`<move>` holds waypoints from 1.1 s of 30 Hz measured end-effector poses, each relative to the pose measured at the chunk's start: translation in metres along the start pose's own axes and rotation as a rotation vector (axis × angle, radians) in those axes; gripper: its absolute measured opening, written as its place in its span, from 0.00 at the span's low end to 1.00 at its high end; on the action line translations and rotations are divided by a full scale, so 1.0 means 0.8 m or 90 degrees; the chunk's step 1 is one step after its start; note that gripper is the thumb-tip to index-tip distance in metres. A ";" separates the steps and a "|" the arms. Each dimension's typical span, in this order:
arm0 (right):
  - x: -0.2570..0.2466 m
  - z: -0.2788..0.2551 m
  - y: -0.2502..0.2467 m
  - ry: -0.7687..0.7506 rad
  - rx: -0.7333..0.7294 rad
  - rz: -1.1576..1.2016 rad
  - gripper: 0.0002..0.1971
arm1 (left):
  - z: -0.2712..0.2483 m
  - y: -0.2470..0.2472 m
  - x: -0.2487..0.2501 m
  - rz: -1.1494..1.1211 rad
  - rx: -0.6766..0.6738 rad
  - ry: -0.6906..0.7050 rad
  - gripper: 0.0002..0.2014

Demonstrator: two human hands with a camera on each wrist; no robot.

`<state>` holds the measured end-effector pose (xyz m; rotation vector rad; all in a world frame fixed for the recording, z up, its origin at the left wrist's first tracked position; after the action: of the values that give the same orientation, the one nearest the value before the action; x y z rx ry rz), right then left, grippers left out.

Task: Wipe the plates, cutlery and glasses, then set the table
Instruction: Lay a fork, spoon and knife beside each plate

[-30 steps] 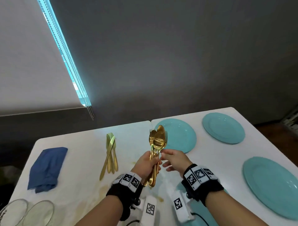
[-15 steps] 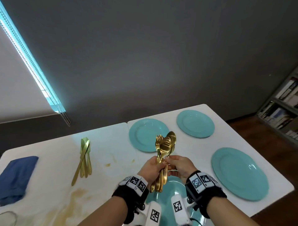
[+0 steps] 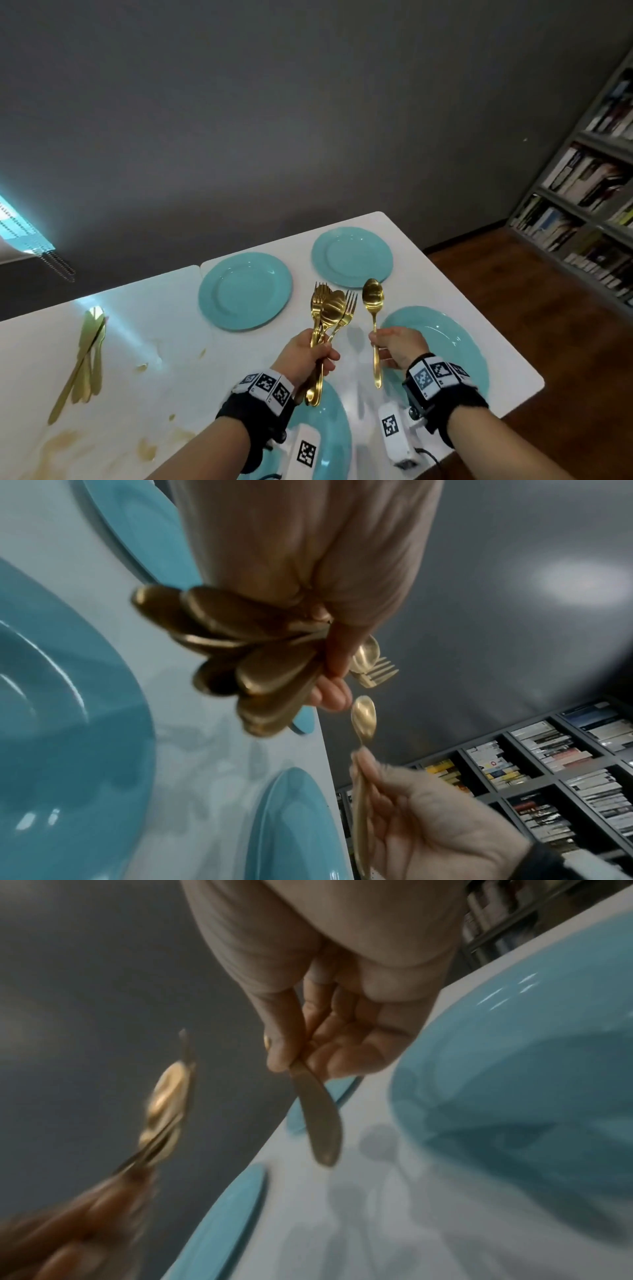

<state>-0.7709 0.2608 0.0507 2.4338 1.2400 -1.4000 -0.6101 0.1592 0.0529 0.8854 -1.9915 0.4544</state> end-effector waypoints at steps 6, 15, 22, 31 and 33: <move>0.025 0.085 -0.142 0.011 0.159 -0.250 0.09 | 0.039 0.046 -0.004 -0.100 0.070 -0.065 0.06; 0.069 0.162 -0.242 0.145 0.157 -0.591 0.16 | 0.067 0.082 -0.024 -0.173 0.159 -0.131 0.05; 0.073 0.176 -0.237 0.119 0.161 -0.667 0.15 | 0.074 0.091 -0.036 -0.142 0.201 -0.135 0.05; 0.077 0.185 -0.238 0.004 0.140 -0.674 0.09 | 0.071 0.102 -0.032 -0.152 0.195 -0.133 0.03; 0.079 0.188 -0.239 -0.007 0.145 -0.679 0.09 | 0.069 0.103 -0.034 -0.156 0.201 -0.137 0.03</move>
<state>-0.9872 0.3635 -0.0250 1.8395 2.7046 -1.7682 -0.6933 0.1926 0.0019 1.4089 -1.9973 0.5596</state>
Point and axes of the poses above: each hand's wrist, its own z-axis towards the middle knuckle, its own y-axis out of the palm, x = y × z, the point moved 3 cm from there along z, towards the middle knuckle, and after that the axes turned 4 degrees about x, right-handed, at the moved point
